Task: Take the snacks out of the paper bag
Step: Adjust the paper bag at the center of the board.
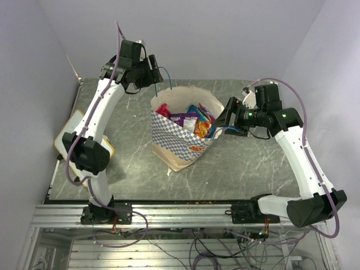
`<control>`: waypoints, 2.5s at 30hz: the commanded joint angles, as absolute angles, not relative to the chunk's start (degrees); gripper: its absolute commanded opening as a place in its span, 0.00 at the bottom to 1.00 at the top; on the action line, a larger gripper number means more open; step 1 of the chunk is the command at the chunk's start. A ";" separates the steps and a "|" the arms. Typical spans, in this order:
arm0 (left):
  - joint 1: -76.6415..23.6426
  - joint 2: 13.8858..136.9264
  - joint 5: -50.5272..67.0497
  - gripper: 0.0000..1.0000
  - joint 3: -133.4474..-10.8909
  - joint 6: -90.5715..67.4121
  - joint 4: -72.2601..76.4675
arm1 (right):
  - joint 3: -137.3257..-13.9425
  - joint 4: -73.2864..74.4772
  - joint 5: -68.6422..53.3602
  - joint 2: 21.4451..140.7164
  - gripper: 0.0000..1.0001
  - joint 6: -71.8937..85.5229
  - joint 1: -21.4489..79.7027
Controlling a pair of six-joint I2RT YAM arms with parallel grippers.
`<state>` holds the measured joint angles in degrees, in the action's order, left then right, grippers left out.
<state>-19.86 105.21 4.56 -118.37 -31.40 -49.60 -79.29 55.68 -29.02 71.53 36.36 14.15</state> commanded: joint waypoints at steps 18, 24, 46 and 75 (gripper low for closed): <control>-17.08 111.27 19.97 0.16 -126.66 -36.76 -35.99 | -84.14 58.28 -33.31 71.88 0.25 25.63 13.75; -16.38 111.14 21.45 0.07 -127.98 -38.22 -32.58 | -85.40 58.05 -36.84 73.48 0.04 23.78 13.84; -13.19 107.58 33.73 0.07 -127.60 -50.51 -9.84 | -91.81 48.51 -29.45 84.39 0.00 24.66 32.15; -13.27 87.25 36.89 0.07 -98.98 -53.87 -7.63 | -112.94 65.34 0.49 89.42 0.47 15.84 33.66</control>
